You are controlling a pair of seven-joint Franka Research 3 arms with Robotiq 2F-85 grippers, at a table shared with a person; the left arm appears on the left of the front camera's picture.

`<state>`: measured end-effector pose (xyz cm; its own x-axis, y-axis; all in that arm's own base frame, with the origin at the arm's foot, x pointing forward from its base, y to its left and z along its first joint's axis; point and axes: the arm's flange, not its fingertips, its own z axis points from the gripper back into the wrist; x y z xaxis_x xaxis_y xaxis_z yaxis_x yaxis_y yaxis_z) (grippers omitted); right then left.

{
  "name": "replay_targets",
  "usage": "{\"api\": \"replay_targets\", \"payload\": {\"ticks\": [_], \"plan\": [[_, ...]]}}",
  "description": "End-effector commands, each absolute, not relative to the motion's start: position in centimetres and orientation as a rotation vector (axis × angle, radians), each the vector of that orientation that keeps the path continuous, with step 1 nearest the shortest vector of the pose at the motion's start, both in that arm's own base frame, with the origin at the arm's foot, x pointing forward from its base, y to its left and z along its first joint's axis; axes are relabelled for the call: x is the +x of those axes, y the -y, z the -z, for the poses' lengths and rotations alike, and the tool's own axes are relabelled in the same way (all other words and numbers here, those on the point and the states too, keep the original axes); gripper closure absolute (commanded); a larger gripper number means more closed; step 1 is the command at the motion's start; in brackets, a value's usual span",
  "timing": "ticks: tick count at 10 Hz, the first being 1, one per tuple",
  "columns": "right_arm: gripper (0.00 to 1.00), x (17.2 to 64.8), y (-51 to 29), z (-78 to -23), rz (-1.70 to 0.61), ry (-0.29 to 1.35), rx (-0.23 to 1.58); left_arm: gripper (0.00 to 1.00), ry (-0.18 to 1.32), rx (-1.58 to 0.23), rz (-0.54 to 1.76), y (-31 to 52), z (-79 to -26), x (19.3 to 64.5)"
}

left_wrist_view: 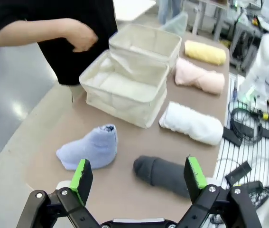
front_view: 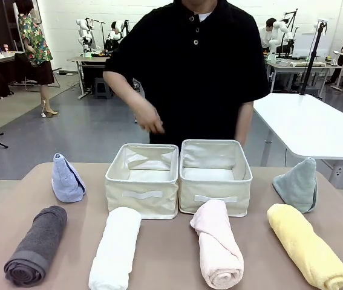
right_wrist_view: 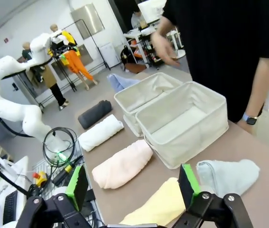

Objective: Sort the towels based on their folding style.
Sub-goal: Pick up one triangle-folded towel and place it in the left Fabric basket.

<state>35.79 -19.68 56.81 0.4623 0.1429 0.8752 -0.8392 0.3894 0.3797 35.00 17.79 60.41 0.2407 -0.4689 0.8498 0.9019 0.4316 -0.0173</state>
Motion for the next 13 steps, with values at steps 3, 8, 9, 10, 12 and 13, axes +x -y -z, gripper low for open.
{"api": "replay_targets", "payload": {"ticks": [3,8,9,10,12,13], "plan": [[0.00,35.7,20.8,-56.4,-0.718,0.953,1.003,0.00,1.057,-0.627,0.962,-17.0,-59.0,35.3],[0.00,35.6,20.8,-56.4,-0.705,0.907,0.976,0.00,1.011,-0.644,0.952,-17.5,-59.5,35.1],[0.00,35.6,20.8,-56.4,-0.705,0.907,0.976,0.00,1.011,-0.644,0.952,-17.5,-59.5,35.1],[0.00,35.6,20.8,-56.4,-0.705,0.907,0.976,0.00,1.011,-0.644,0.952,-17.5,-59.5,35.1],[0.00,35.6,20.8,-56.4,-0.705,0.907,0.976,0.00,1.011,-0.644,0.952,-17.5,-59.5,35.1],[0.00,35.6,20.8,-56.4,-0.705,0.907,0.976,0.00,1.011,-0.644,0.952,-17.5,-59.5,35.1]]}}
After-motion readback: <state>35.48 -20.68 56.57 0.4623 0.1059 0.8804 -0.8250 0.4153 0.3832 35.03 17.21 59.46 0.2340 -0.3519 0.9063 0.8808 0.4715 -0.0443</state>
